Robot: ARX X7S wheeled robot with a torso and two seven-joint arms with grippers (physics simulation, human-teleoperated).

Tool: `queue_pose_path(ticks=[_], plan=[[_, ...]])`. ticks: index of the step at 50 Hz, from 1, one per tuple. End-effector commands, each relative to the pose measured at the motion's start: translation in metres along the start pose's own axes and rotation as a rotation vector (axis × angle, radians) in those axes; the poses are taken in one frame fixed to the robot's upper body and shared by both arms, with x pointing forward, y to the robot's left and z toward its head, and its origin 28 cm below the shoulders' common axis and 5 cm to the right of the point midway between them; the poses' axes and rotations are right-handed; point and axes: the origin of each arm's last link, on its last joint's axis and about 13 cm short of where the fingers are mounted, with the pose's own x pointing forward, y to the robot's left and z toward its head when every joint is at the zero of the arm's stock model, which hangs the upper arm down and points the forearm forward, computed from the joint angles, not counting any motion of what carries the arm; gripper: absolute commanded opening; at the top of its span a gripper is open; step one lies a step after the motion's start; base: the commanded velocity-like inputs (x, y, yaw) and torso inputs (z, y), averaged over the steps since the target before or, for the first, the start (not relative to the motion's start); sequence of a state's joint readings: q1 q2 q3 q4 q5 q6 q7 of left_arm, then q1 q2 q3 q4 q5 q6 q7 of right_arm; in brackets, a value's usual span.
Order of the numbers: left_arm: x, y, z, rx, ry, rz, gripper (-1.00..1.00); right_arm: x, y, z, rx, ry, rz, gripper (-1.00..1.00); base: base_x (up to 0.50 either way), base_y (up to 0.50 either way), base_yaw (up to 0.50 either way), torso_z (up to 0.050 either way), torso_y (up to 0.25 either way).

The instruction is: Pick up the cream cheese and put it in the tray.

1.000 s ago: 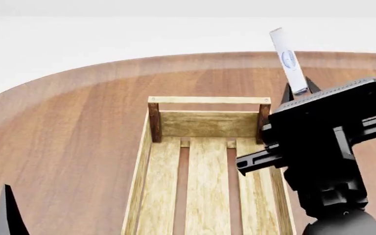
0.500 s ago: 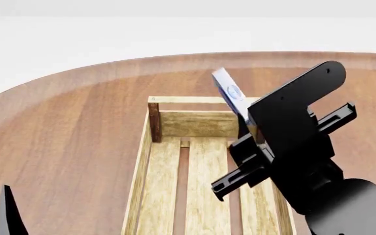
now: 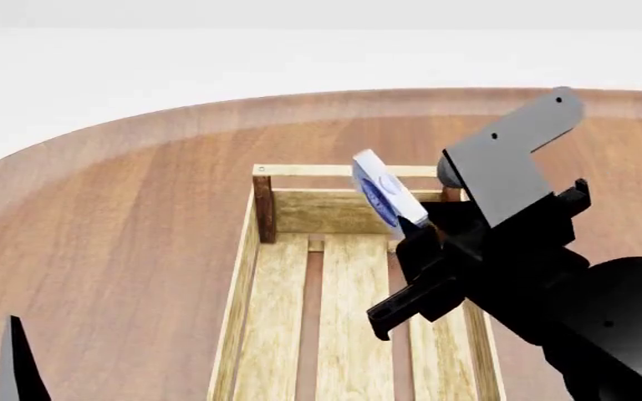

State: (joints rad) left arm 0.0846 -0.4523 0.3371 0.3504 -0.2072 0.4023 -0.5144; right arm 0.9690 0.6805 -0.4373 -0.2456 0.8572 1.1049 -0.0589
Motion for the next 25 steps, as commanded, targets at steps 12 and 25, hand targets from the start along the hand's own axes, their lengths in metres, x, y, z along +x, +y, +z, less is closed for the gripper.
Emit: queue_pose_path(ticks=[12,25], plan=[[0.0,0.0,0.0,0.002,-0.001,0.0,1.0,0.022,-0.014,0.001,0.095,0.195,0.043,-1.0,0.0,0.0,0.0,0.0,0.001],[0.0,0.0,0.001,0.0,-0.003,0.002,1.0,0.028,-0.014,0.003,0.084,0.241,0.047,-1.0,0.0,0.0,0.0,0.0,0.0]])
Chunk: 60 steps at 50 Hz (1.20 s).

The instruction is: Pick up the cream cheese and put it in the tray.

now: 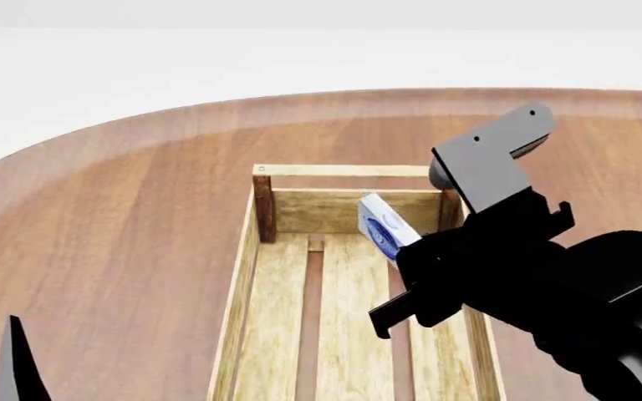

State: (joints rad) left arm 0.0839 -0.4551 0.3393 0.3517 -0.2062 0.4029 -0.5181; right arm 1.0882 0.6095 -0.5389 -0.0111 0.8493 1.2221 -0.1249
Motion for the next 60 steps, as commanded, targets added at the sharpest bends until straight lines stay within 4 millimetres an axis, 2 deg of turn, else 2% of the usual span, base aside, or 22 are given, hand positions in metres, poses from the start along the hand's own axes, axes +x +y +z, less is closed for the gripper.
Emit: queue_pose_path(ticks=[1,14,60], plan=[[0.0,0.0,0.0,0.0,-0.001,0.002,1.0,0.005,-0.003,0.006,-0.004,0.034,-0.007,-1.0,0.0,0.0,0.0,0.0,0.0],[0.0,0.001,-0.001,0.026,-0.007,0.022,1.0,0.006,0.0,0.014,-0.023,0.028,-0.02,-1.0,0.0,0.0,0.0,0.0,0.001],[-0.001,0.0,0.0,0.032,-0.02,0.025,1.0,0.007,0.008,0.015,-0.083,0.032,-0.041,-1.0,0.0,0.0,0.0,0.0,-0.061]])
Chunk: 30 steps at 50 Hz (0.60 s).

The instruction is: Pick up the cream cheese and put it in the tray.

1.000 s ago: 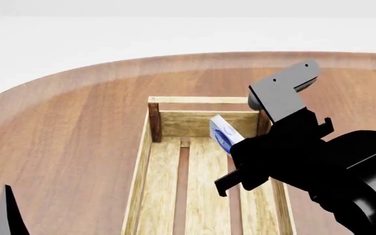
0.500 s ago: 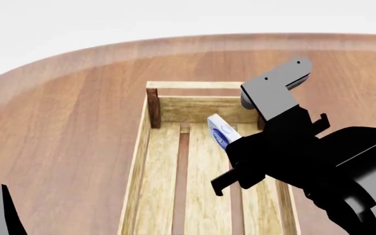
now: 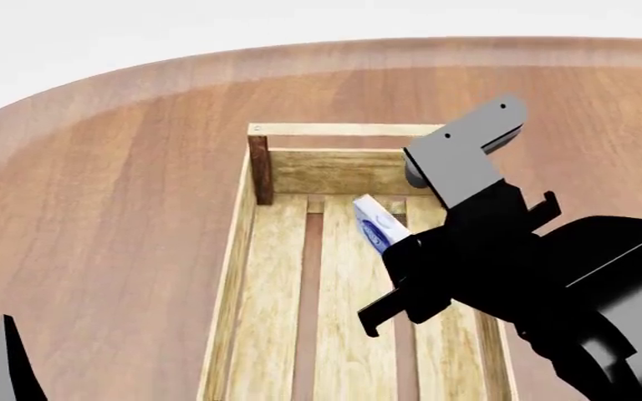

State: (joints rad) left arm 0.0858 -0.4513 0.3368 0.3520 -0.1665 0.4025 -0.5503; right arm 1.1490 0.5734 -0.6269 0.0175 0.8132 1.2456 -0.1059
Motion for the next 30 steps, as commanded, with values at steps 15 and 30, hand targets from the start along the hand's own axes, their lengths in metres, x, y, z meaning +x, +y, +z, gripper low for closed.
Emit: queue_pose_path(ticks=[15,30], plan=[[-0.0002,0.0013,-0.0013,-0.001,0.001,0.004,1.0,0.0027,0.0038,0.0046,-0.038,-0.003,-0.007,-1.0,0.0,0.0,0.0,0.0,-0.042],[-0.0008,0.0006,-0.002,0.008,0.002,0.002,1.0,0.0034,0.0049,0.0048,-0.045,-0.001,-0.009,-1.0,0.0,0.0,0.0,0.0,-0.042]])
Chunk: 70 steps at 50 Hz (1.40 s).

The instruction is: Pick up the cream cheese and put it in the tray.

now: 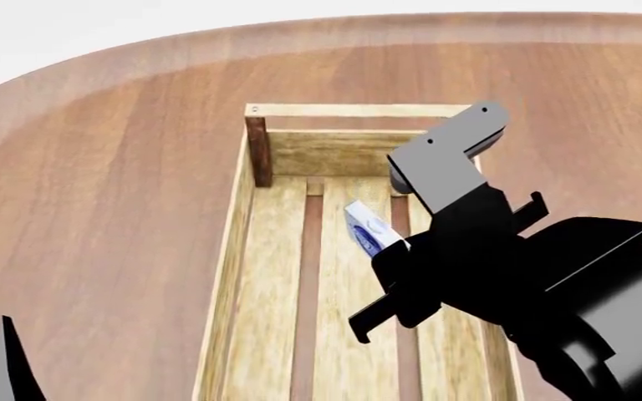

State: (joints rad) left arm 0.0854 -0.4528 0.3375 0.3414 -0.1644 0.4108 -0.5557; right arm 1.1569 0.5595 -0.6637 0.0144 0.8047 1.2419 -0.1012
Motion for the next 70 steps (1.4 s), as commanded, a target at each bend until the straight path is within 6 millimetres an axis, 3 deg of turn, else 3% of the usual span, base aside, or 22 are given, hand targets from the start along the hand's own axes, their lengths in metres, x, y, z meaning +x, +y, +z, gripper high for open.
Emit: queue_pose_path(ticks=[1,70], plan=[[-0.0003,-0.0003,-0.0006,0.006,0.001,0.0,1.0,-0.0009,-0.0008,0.0032,-0.013,-0.012,-0.014,-1.0,0.0,0.0,0.0,0.0,-0.043],[-0.0009,-0.0007,0.0003,0.009,-0.005,0.0,1.0,0.0036,0.002,0.0021,-0.034,-0.006,-0.008,-1.0,0.0,0.0,0.0,0.0,-0.042]])
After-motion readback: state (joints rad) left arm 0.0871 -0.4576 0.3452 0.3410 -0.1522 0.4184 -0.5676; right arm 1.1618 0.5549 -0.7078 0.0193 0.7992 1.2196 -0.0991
